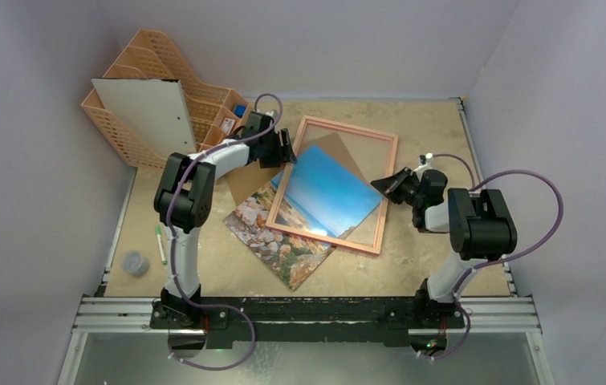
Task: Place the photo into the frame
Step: Place the photo frame item in the photo frame.
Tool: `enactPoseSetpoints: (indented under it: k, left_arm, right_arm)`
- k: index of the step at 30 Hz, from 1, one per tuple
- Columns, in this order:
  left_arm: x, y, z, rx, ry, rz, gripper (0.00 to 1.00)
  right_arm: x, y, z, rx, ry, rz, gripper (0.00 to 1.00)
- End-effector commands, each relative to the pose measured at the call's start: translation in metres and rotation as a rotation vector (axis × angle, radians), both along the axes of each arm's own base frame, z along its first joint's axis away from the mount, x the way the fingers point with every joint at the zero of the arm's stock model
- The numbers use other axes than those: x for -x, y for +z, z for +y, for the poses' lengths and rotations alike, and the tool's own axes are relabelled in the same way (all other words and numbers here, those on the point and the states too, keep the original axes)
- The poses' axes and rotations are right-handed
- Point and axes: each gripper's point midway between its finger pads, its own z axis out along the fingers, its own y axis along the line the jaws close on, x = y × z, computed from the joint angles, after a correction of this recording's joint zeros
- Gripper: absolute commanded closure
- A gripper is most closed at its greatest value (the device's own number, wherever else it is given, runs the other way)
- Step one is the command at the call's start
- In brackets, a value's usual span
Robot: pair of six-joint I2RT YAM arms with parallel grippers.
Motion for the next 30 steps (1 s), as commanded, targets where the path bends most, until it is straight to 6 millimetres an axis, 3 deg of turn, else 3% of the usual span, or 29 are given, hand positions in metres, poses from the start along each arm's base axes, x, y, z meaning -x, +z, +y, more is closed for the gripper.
enactPoseSetpoints:
  k: [1,8,20,30]
  left_arm:
    - [-0.006,0.002,-0.011,0.031,-0.037,-0.023,0.41]
    - [-0.004,-0.003,-0.013,0.035,-0.047,-0.016,0.5]
    - [-0.007,-0.004,0.002,-0.029,0.018,-0.016,0.54]
    - [-0.008,0.0,0.003,-0.033,0.023,-0.022,0.54]
  right_arm:
    - [-0.005,0.003,0.006,0.014,0.057,-0.026,1.0]
    - [-0.007,-0.002,0.005,0.04,0.066,0.0,0.98]
    - [-0.017,-0.008,-0.013,0.161,0.007,0.063,0.69]
    - [-0.012,-0.003,-0.019,0.224,0.018,0.125,0.38]
